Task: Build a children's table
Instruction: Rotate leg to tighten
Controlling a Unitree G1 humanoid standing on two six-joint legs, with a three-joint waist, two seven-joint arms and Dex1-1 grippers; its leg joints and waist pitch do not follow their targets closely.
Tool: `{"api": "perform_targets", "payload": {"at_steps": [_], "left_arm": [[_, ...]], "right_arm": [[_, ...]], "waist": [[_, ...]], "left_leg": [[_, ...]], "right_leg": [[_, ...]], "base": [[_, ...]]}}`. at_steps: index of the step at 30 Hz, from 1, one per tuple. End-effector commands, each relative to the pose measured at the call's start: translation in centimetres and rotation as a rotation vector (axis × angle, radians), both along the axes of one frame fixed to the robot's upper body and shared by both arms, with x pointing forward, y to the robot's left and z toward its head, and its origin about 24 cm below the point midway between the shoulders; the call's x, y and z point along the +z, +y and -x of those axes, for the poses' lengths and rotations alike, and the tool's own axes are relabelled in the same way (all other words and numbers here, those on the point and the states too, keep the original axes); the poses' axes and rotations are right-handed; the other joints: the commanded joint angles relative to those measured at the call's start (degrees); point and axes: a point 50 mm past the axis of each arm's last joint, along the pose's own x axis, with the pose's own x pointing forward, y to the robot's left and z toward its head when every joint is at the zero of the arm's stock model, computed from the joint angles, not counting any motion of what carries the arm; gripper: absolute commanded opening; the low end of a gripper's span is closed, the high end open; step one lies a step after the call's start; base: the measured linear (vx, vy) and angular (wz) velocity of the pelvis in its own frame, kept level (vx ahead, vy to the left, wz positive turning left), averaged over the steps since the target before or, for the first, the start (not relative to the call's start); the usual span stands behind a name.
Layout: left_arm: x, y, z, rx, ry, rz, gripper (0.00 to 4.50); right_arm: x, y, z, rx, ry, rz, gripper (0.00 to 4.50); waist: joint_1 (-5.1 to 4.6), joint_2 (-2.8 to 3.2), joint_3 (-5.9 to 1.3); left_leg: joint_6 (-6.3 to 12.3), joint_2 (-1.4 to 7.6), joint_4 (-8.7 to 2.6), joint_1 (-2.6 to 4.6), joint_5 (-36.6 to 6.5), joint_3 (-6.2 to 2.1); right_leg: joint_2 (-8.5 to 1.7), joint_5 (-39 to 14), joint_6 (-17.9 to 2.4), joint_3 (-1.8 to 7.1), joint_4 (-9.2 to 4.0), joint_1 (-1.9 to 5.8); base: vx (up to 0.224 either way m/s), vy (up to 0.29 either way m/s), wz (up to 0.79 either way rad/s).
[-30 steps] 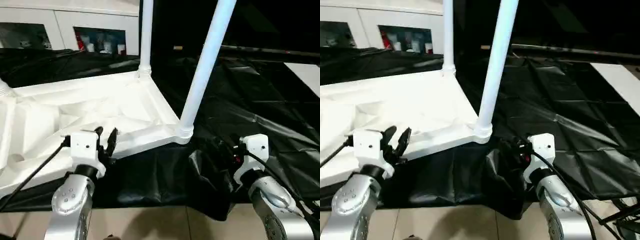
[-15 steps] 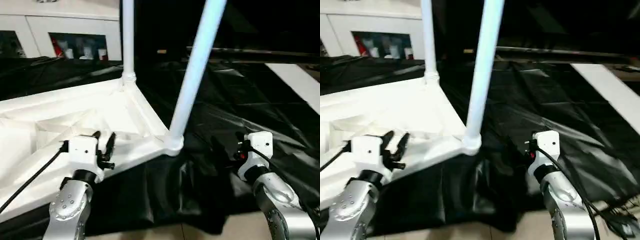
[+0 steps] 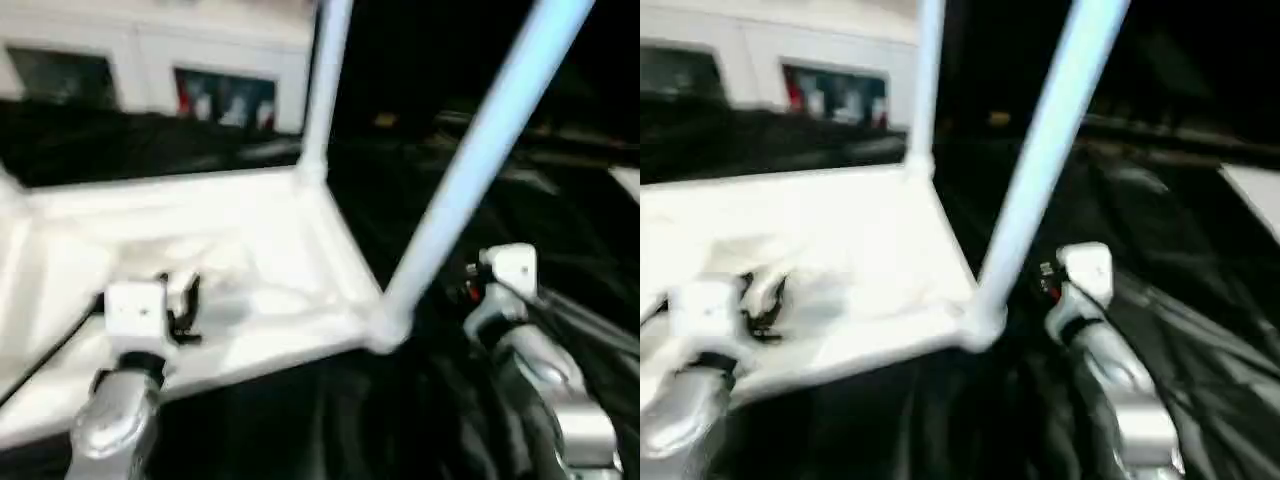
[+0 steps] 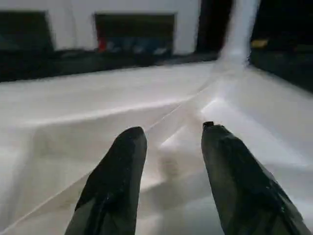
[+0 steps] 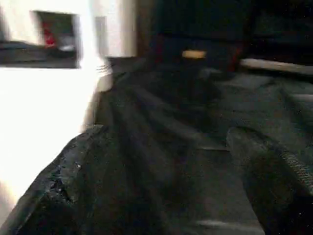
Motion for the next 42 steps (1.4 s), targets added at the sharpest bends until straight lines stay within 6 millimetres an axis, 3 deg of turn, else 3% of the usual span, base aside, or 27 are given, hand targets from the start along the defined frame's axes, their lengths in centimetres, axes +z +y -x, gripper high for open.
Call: {"api": "perform_targets", "payload": {"at_steps": [1, 2, 3, 4, 5, 6, 7, 8, 9, 10, 12, 13, 14, 18, 19, 20, 21, 22, 23, 24, 26, 27, 28, 30, 32, 37, 42], "left_arm": [[0.1, -0.8, -0.1, -0.036, -0.010, 0.032, 2.15], [0.1, -0.8, -0.1, -0.036, -0.010, 0.032, 2.15], [0.1, -0.9, -0.3, -0.055, -0.001, 0.032, 2.15], [0.1, -0.9, -0.5, -0.069, 0.000, 0.044, 2.15], [0.3, -1.0, -0.8, -0.096, -0.008, 0.052, 2.15], [0.3, -1.1, -0.8, -0.100, -0.009, 0.051, 2.15], [0.7, -1.5, -1.5, -0.172, -0.024, 0.036, 2.15], [0.9, -1.8, -2.0, -0.233, -0.041, 0.006, 2.15], [1.2, -2.3, -2.6, -0.313, -0.046, -0.003, 2.15], [1.4, -2.8, -3.2, -0.394, -0.042, 0.001, 2.15], [1.6, -3.2, -3.6, -0.453, -0.035, 0.014, 2.15], [1.9, -3.9, -4.1, -0.566, -0.006, 0.042, 2.34], [2.2, -5.0, -4.3, -0.756, 0.045, 0.073, 2.34], [1.8, -6.2, -4.0, -1.006, 0.191, 0.057, 2.53], [1.3, -6.8, -4.4, -1.075, 0.249, 0.033, 2.66], [1.2, -6.9, -4.4, -1.093, 0.261, 0.030, 2.66], [1.1, -7.1, -4.5, -1.105, 0.277, 0.024, 2.76], [0.9, -7.5, -4.7, -1.128, 0.309, 0.011, 2.84], [0.9, -7.5, -4.7, -1.128, 0.309, 0.011, 2.84], [0.9, -8.0, -4.9, -1.153, 0.325, 0.003, 2.84], [0.9, -8.9, -5.3, -1.189, 0.356, -0.033, 2.84], [0.6, -9.2, -5.5, -1.185, 0.407, -0.060, 2.84], [0.3, -9.3, -5.6, -1.181, 0.446, -0.096, 2.84], [-0.3, -9.9, -5.7, -1.169, 0.501, -0.135, 2.84], [-0.4, -10.4, -5.4, -1.185, 0.523, -0.137, 2.84], [-0.7, -10.9, -4.8, -1.193, 0.568, -0.167, 2.30], [-0.9, -11.2, -4.8, -1.129, 0.607, -0.214, 1.99]], "right_arm": [[-0.3, -2.0, 0.1, -0.136, 0.013, -0.010, 4.15], [-0.3, -2.0, 0.1, -0.136, 0.013, -0.010, 4.15], [-0.3, -2.2, 0.1, -0.152, 0.014, -0.008, 4.15], [-0.2, -2.2, 0.1, -0.151, 0.013, -0.006, 4.15], [-0.2, -2.2, 0.1, -0.149, 0.012, -0.008, 4.15], [-0.2, -2.2, 0.1, -0.149, 0.011, -0.009, 4.15], [0.0, -2.3, 0.0, -0.141, 0.013, -0.019, 4.15], [-0.1, -2.3, -0.1, -0.126, 0.020, -0.008, 4.15], [-0.3, -2.3, -0.3, -0.113, 0.030, 0.003, 4.15], [-0.5, -2.4, -0.5, -0.107, 0.038, 0.010, 4.15], [-0.6, -2.5, -0.6, -0.096, 0.046, 0.014, 4.15], [-0.8, -2.7, -0.9, -0.091, 0.060, 0.042, 4.15], [-0.9, -3.1, -1.3, -0.082, 0.079, 0.083, 4.15], [-1.0, -4.5, -1.6, -0.083, 0.130, 0.124, 4.15], [-1.2, -5.6, -1.4, -0.047, 0.177, 0.182, 4.15], [-1.2, -5.9, -1.4, -0.039, 0.182, 0.195, 4.15], [-1.3, -6.1, -1.3, -0.009, 0.195, 0.218, 4.15], [-1.2, -6.6, -1.0, 0.068, 0.221, 0.272, 4.15], [-1.2, -6.6, -1.0, 0.068, 0.221, 0.272, 4.15], [-1.0, -7.2, -0.6, 0.120, 0.240, 0.303, 4.15], [-0.2, -8.3, 0.2, 0.223, 0.267, 0.331, 4.15], [0.4, -8.8, 0.8, 0.285, 0.282, 0.347, 4.15], [0.9, -9.0, 1.4, 0.348, 0.297, 0.368, 4.15], [1.8, -9.3, 2.8, 0.487, 0.353, 0.412, 4.15], [2.1, -9.0, 3.4, 0.557, 0.390, 0.437, 4.15], [2.5, -8.1, 3.5, 0.628, 0.394, 0.429, 4.15], [3.0, -6.7, 3.6, 0.709, 0.381, 0.414, 4.15]], "waist": [[3.73, 0.78, -0.43], [3.53, -0.38, -0.92], [3.36, -0.05, -0.39], [3.42, 0.13, -0.53], [3.02, 1.96, -0.39], [3.07, 4.79, -1.12], [2.38, 4.67, -1.28], [2.69, 4.50, -1.65], [2.74, 4.04, -1.85], [3.22, 3.60, -1.49], [3.33, 3.28, -1.14], [3.36, 3.51, -0.81], [3.36, 3.77, -0.78], [3.04, 3.79, -0.41], [2.89, 5.08, -0.33], [2.77, 4.95, -0.40], [3.04, 4.66, -0.51], [2.86, 4.26, -0.61], [3.00, 4.41, -0.79], [3.14, 5.03, -0.88], [3.21, 4.93, -0.75], [3.37, 5.78, -0.81], [3.26, 5.93, -0.81], [3.40, 5.41, -0.79], [3.38, 5.72, -0.94], [2.68, 6.07, -1.01], [2.79, 5.88, -0.84]], "left_leg": [[9.33, -2.23, 5.37, -5.22, 0.7, 2.34], [5.97, -1.35, 6.29, -6.55, 2.9, 1.85], [3.41, -0.71, 6.07, -7.28, 5.3, 1.31], [0.22, 0.05, 3.49, -7.37, 12.0, 1.31], [-0.53, 1.87, -1.25, -6.77, 19.2, 1.33], [1.02, 5.15, -4.62, -5.67, 19.3, 0.04], [3.45, 6.96, -3.32, -4.92, 17.2, -0.25], [4.48, 7.53, -3.06, -4.24, 16.2, -0.25], [4.67, 7.38, -3.21, -4.90, 14.8, 0.43], [3.36, 6.70, -3.80, -5.68, 11.4, 1.50], [1.63, 6.46, -4.34, -5.82, 7.2, 2.12], [-0.78, 6.42, -4.87, -5.67, 1.9, 2.80], [-1.43, 6.54, -5.01, -5.49, 0.6, 2.84], [-3.70, 6.39, -5.78, -5.52, -5.2, 3.49], [-3.89, 6.28, -5.75, -5.77, -6.0, 3.76], [-4.01, 6.28, -5.69, -5.60, -6.6, 3.95], [-3.98, 6.60, -5.65, -5.32, -6.7, 4.08], [-3.56, 6.48, -5.61, -5.71, -5.8, 4.19], [-2.36, 6.45, -5.49, -6.22, -2.5, 4.36], [-1.95, 6.62, -5.41, -5.96, -1.7, 4.44], [-0.03, 6.62, -5.04, -6.05, -1.3, 4.73], [0.81, 6.55, -4.89, -5.98, -0.2, 4.89], [1.26, 6.53, -4.88, -6.16, -0.2, 5.01], [3.60, 6.67, -4.63, -6.50, 1.1, 5.03], [5.18, 6.62, -4.41, -6.77, 3.1, 4.93], [5.87, 6.83, -4.30, -6.59, 2.4, 5.02], [5.37, 6.92, -4.42, -6.47, 1.4, 5.06]], "right_leg": [[-9.05, -17.9, 0.3, 11.57, -13.64, 9.06], [-8.50, -14.9, -0.7, 11.51, -12.77, 9.59], [-8.18, -10.0, -2.1, 10.98, -12.13, 9.82], [-6.36, 7.0, -4.4, 9.14, -10.59, 9.37], [-3.88, 20.0, -5.5, 5.32, -9.07, 7.39], [-2.53, 22.0, -5.0, 2.92, -7.68, 5.95], [-2.43, 21.2, -5.1, 2.92, -6.60, 4.18], [-3.26, 19.9, -5.5, 3.21, -6.87, 3.74], [-4.07, 19.9, -6.5, 3.56, -7.20, 4.24], [-4.20, 17.9, -6.7, 3.57, -7.85, 4.78], [-4.34, 14.5, -7.2, 3.58, -8.19, 4.82], [-4.31, 7.5, -8.3, 3.43, -8.66, 4.46], [-4.42, 5.4, -8.5, 3.45, -8.67, 4.31], [-4.29, -4.7, -8.7, 3.37, -9.23, 3.80], [-4.72, -6.2, -8.7, 3.67, -9.55, 3.82], [-4.57, -6.8, -8.6, 3.67, -9.83, 3.74], [-4.95, -6.7, -9.1, 3.73, -9.93, 3.66], [-4.86, -6.2, -9.4, 3.66, -9.89, 4.06], [-5.01, -3.9, -9.6, 3.52, -9.87, 4.57], [-5.21, -2.6, -10.1, 3.53, -9.82, 4.33], [-5.04, 0.1, -11.1, 3.65, -10.00, 4.47], [-5.27, 1.5, -12.0, 3.69, -9.76, 4.23], [-5.16, 1.7, -12.1, 3.64, -9.95, 4.51], [-5.14, 3.0, -11.4, 3.70, -10.05, 4.97], [-5.30, 3.7, -12.0, 3.49, -9.93, 4.90], [-5.11, 2.2, -14.6, 3.28, -10.05, 4.43], [-5.07, -1.4, -14.4, 3.23, -10.35, 4.23]], "base": [[0.066, -0.097, 0.17], [0.066, -0.097, 0.17], [0.073, -0.046, 0.12], [0.055, -0.035, 0.07], [0.055, -0.035, 0.07], [0.052, 0.009, 0.01], [0.000, 0.000, 0.00], [0.000, 0.000, 0.00], [0.000, 0.000, 0.00], [0.000, 0.000, 0.00], [0.000, 0.000, 0.00], [-0.052, 0.044, 0.01], [-0.052, 0.044, 0.01], [-0.042, 0.036, -0.03], [0.000, 0.000, 0.00], [0.000, 0.000, 0.00], [0.000, 0.000, 0.00], [0.000, 0.000, 0.00], [0.000, 0.000, 0.00], [0.000, 0.000, 0.00], [0.000, 0.000, 0.00], [0.000, 0.000, 0.00], [0.000, 0.000, 0.00], [0.000, 0.000, 0.00], [0.000, 0.000, 0.00], [0.000, 0.000, 0.00], [0.000, 0.000, 0.00]]}}
